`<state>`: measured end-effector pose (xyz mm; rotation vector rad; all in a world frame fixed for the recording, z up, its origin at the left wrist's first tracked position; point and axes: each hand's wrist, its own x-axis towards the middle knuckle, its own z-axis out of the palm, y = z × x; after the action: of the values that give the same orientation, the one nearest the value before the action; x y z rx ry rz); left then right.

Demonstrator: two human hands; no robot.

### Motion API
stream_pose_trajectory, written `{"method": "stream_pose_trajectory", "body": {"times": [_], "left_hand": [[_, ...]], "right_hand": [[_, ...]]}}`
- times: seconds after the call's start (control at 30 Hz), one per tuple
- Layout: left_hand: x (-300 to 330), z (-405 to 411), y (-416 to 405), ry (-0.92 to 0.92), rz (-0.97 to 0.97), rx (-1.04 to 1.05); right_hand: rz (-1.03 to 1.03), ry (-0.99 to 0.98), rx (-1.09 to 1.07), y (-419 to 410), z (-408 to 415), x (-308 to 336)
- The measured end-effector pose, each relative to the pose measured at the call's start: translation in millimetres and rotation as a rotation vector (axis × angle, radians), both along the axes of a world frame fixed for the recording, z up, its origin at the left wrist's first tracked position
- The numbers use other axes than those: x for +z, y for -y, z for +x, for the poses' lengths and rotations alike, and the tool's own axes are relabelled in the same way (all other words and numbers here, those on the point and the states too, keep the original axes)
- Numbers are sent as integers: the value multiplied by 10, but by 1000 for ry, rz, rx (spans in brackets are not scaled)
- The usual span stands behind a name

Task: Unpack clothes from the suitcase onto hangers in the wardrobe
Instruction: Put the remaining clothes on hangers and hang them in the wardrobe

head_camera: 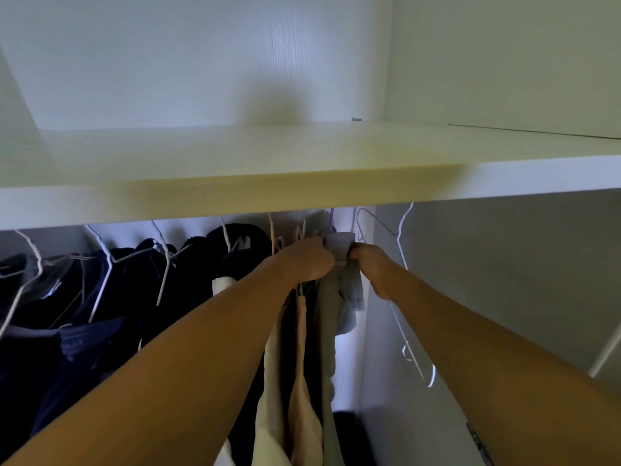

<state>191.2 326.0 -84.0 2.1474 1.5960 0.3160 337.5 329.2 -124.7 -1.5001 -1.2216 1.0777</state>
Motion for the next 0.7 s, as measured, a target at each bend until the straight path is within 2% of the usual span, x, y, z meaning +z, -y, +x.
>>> {"method": "stream_pose_trajectory", "body": {"times": [0.23, 0.47, 0.57, 0.7], "left_hand": [[-183, -109, 145, 90, 177, 24], [-224, -133, 203, 39, 203, -10], [-245, -144, 263, 62, 237, -11], [-266, -177, 326, 105, 271, -8]], "right_hand": [[-3, -240, -113, 196, -80, -91], [67, -187, -160, 335, -61, -77], [54, -129, -145, 407, -52, -103], [35, -148, -161, 483, -46, -66]]}}
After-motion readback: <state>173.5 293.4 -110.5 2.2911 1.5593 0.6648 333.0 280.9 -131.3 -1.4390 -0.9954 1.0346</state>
